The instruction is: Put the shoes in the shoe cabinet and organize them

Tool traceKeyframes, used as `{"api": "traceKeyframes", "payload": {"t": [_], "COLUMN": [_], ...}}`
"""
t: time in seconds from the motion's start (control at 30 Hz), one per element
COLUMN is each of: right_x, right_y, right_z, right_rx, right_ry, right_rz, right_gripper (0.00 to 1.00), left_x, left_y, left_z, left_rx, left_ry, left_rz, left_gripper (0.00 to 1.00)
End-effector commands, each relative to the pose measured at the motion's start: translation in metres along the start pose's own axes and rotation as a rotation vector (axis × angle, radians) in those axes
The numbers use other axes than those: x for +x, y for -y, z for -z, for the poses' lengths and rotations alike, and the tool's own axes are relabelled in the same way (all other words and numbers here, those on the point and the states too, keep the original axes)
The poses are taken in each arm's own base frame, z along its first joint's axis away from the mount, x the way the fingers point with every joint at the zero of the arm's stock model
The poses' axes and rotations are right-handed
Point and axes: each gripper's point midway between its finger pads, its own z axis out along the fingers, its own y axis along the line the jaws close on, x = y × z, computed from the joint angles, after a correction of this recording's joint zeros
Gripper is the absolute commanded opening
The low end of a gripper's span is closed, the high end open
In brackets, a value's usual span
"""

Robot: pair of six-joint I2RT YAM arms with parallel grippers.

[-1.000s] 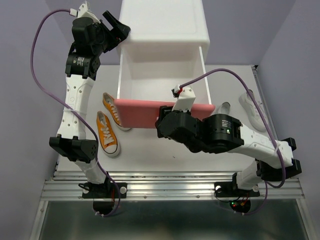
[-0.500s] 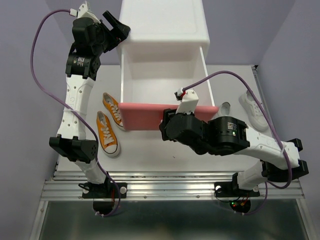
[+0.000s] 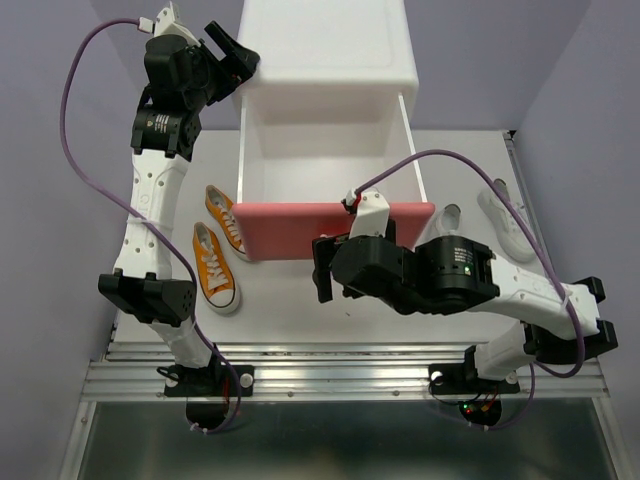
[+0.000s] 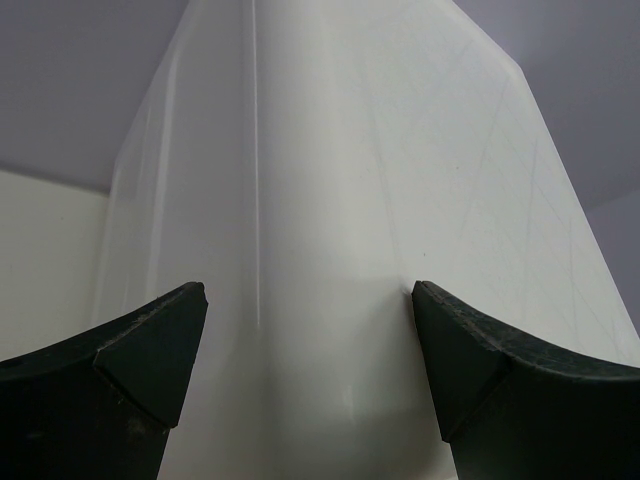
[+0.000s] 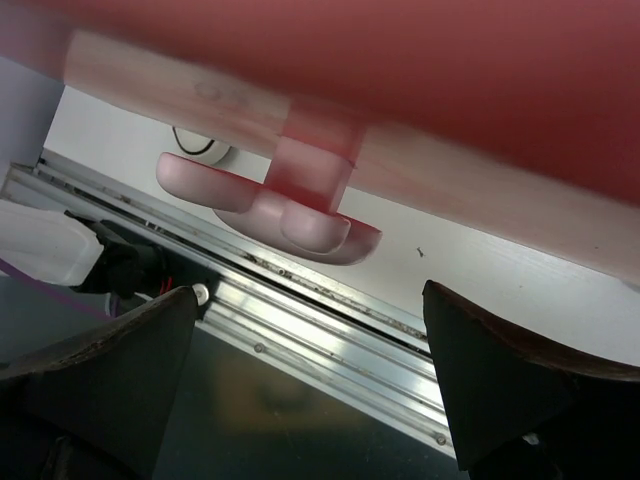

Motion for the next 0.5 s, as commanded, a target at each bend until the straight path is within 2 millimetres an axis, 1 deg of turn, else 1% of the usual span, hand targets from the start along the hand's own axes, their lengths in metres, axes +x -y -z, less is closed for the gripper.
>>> {"api": "traceKeyframes", "payload": {"t": [0.0, 0.1, 0.13, 0.17, 0.2, 0.23, 0.3, 0.33, 0.37, 0.4, 0.47], "right_x": [-0.011, -0.022, -0.032, -0.038, -0.043, -0.054, -0.062, -0.070, -0.072, -0.073, -0.080], "right_y": [-0.004, -0.018, -0.031, -0.038, -0.050, -0.057, -0.067, -0.074, -0.077, -0.085, -0.095], "right_z": [0.016, 0.027, 0.037, 0.044, 0.051, 0.060, 0.069, 0.075, 0.078, 0.084, 0.087], "right_rx": [-0.075, -0.178, -0.261, -0.307, -0.378, -0.422, -0.484, -0.517, -0.537, -0.584, -0.618], "right_ry": [0.017, 0.035, 0.052, 0.061, 0.073, 0.097, 0.113, 0.128, 0.137, 0.135, 0.155], "right_rz": [-0.008, 0.043, 0.034, 0.044, 0.088, 0.097, 0.146, 0.152, 0.181, 0.188, 0.189], "right_gripper": [1.00, 1.00, 1.00, 1.00, 1.00, 1.00, 1.00, 1.00, 1.00, 1.00, 1.00], "left_x": [0.071, 0.071, 0.071, 0.070, 0.071, 0.072, 0.073, 0.072, 0.073, 0.073, 0.072], "left_y": [-0.102, -0.102, -0.102, -0.102, -0.102, -0.103, -0.103, -0.104, -0.103, -0.103, -0.102], "left_z": [-0.006, -0.006, -0.006, -0.005, -0.005, -0.005, -0.005, -0.004, -0.004, -0.003, -0.003], "left_rx": [-0.334, -0.336, -0.336, -0.335, -0.336, -0.337, -0.338, -0.338, -0.337, -0.337, -0.337], "left_ry": [-0.237, -0.237, -0.238, -0.237, -0.238, -0.241, -0.244, -0.245, -0.245, -0.245, -0.242], "left_rz": [-0.087, -0.089, -0.089, -0.091, -0.091, -0.090, -0.092, -0.092, -0.093, -0.093, -0.092], "left_gripper": [0.94, 0.93, 0.93, 0.93, 0.93, 0.93, 0.93, 0.93, 0.93, 0.94, 0.94]}}
